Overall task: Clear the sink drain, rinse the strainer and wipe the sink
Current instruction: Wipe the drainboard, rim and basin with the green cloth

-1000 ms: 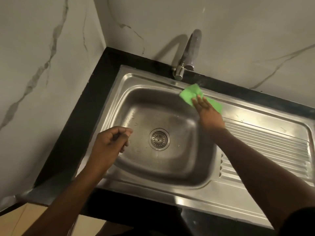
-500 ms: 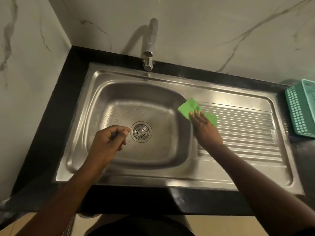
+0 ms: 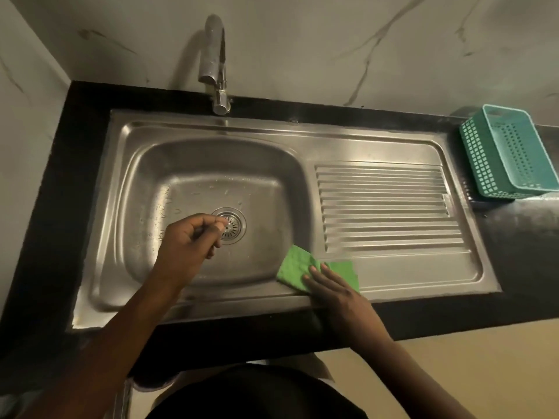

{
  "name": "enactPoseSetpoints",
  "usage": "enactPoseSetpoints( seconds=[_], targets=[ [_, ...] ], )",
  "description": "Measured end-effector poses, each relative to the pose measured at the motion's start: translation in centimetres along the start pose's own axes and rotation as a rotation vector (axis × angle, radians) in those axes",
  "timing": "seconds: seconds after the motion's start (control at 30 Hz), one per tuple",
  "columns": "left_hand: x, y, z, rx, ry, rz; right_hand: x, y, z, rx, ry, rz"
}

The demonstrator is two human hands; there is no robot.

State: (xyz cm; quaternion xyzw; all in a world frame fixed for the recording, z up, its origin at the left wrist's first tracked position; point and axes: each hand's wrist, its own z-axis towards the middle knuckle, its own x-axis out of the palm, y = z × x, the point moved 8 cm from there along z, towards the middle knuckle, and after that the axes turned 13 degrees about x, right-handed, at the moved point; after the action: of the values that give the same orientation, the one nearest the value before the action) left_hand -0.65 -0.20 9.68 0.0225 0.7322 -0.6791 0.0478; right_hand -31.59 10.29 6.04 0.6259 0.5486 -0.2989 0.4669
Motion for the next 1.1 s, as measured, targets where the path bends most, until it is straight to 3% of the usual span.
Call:
enactPoseSetpoints(
  seconds=[0.13, 0.4, 0.67, 0.9, 1.1],
  targets=[
    [0.2, -0.4, -0.9, 0.0, -0.01, 0.007, -0.9, -6.2, -3.5, 0.029, -0.071, -0.039],
    [1.7, -2.1, -5.0, 0.03, -0.108, 0.054, -6.9, -25.4, -7.1, 0.556, -0.234, -0.018],
    [6.6, -2.0, -10.6, 0.036, -0.078, 0.11, -8.2, -30.7, -9.3, 0.569, -0.328, -0.077],
    [10.2, -1.7, -14.0, 0.046, -0.03, 0.115, -0.6, -19.8, -11.5, 0.491, -0.369, 0.19],
    [12.6, -2.6, -15.0, 0.073, 0.023, 0.136, 4.0, -2.1, -9.8, 0.131, -0.266, 0.328]
  ],
)
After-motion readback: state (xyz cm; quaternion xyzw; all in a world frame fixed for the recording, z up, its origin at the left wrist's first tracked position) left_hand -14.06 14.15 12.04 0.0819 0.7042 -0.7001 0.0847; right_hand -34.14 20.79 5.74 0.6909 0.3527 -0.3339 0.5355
